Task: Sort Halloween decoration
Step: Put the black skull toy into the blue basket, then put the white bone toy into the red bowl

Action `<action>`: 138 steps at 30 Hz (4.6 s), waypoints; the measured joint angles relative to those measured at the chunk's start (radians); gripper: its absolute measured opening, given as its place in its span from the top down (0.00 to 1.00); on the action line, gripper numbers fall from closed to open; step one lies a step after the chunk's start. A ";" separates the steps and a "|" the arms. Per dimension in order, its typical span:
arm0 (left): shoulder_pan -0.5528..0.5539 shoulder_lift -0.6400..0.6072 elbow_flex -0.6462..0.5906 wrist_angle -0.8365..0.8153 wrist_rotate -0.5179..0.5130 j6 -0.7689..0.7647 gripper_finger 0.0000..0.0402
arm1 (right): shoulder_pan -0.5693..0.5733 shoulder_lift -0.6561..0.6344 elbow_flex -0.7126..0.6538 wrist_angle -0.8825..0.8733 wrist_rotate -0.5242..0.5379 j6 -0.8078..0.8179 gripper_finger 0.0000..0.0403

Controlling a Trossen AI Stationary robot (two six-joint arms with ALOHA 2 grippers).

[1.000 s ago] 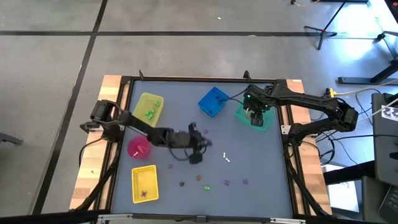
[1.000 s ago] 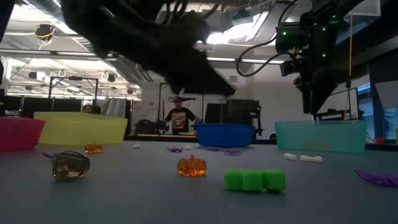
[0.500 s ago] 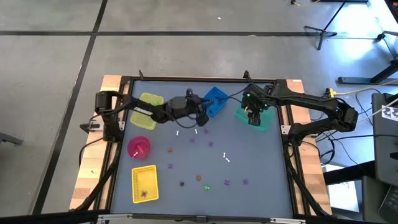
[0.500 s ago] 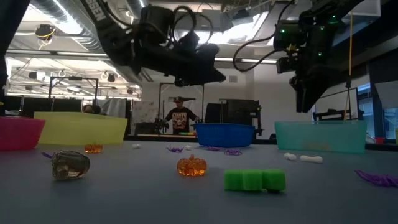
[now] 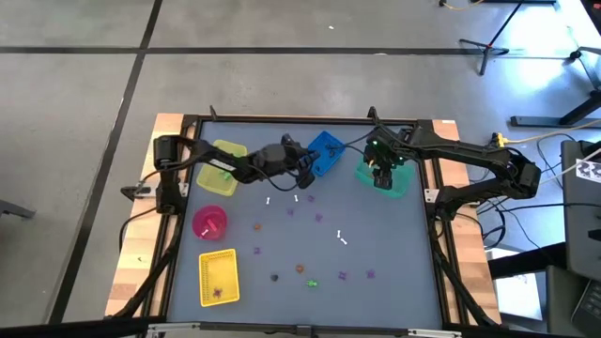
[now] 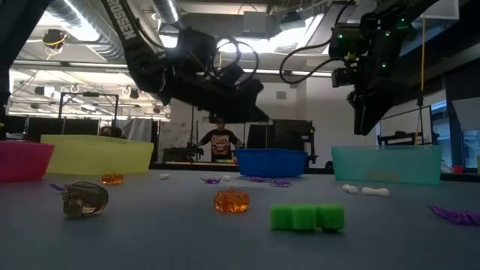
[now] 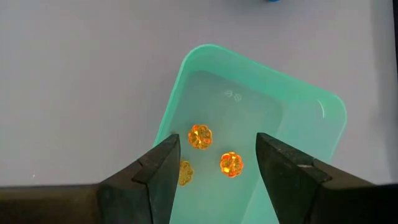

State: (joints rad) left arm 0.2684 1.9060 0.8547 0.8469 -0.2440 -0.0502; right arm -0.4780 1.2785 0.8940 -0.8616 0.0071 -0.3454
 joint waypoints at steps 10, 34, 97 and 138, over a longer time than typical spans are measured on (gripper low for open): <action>0.002 0.008 0.000 -0.008 0.000 0.000 0.73 | 0.000 0.000 0.000 0.000 0.000 0.000 0.48; -0.043 -0.373 0.092 -0.897 -0.002 -0.204 0.59 | 0.000 0.000 0.000 0.000 0.000 0.000 0.48; -0.135 -0.080 0.261 -1.613 0.227 -1.065 0.60 | 0.000 0.000 0.000 0.053 0.000 0.038 0.48; -0.139 -0.037 0.263 -1.615 0.296 -1.041 0.68 | 0.000 0.000 0.000 0.053 0.000 0.037 0.48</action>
State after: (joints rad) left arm 0.1295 1.8690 1.1175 -0.7684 0.0523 -1.0912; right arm -0.4779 1.2785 0.8940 -0.8089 0.0071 -0.3079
